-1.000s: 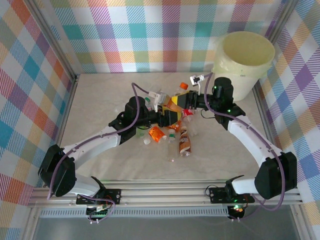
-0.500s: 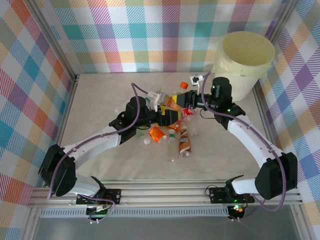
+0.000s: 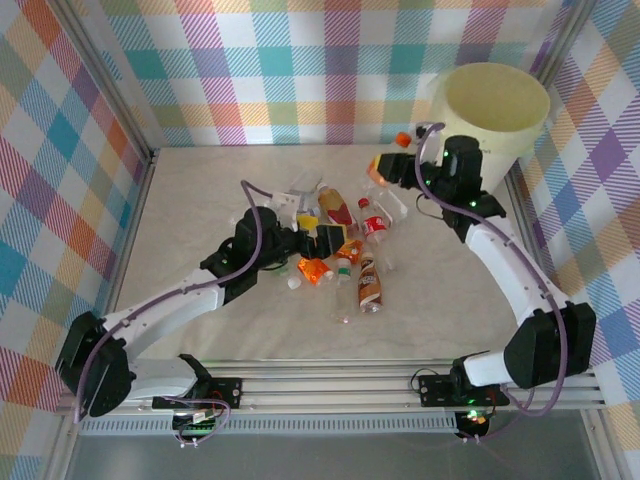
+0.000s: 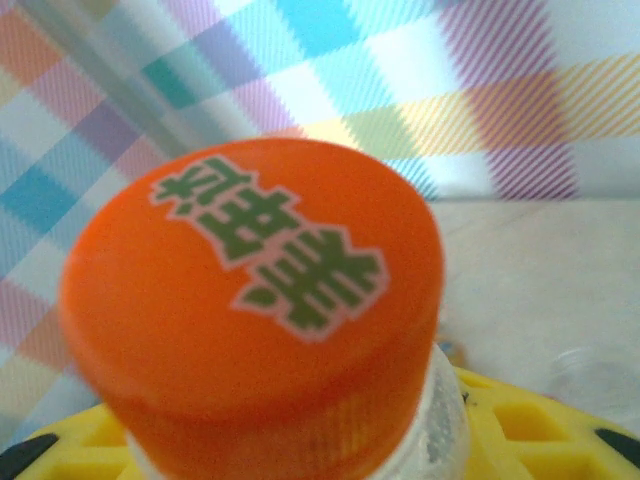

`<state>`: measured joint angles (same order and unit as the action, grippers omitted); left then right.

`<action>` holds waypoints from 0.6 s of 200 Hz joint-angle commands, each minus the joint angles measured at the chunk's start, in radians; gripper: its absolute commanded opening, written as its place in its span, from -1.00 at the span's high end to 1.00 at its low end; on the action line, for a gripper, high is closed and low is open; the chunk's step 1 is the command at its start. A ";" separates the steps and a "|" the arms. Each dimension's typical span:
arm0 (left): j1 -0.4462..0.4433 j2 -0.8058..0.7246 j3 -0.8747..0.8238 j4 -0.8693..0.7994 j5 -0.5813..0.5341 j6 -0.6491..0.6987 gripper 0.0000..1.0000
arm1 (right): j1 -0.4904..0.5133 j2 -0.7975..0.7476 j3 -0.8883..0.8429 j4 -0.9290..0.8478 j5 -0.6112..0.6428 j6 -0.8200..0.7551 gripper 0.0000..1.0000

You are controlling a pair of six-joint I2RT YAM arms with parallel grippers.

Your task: Put the plastic bottles in the bin

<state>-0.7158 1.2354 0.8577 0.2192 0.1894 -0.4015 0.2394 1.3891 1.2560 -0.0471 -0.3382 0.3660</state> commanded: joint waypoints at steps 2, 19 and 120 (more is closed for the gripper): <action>-0.004 -0.074 -0.053 0.008 -0.110 0.016 -1.00 | -0.074 0.048 0.094 -0.011 0.074 -0.032 0.30; -0.004 -0.127 -0.088 -0.017 -0.182 0.014 -1.00 | -0.134 0.094 0.171 -0.015 0.088 -0.018 0.30; 0.014 -0.394 -0.257 -0.135 -0.419 -0.048 -1.00 | -0.329 0.468 0.719 -0.060 0.236 -0.018 0.29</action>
<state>-0.7101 0.8825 0.6353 0.1204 -0.1551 -0.4286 -0.0650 1.7966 1.8641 -0.0814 -0.1555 0.3538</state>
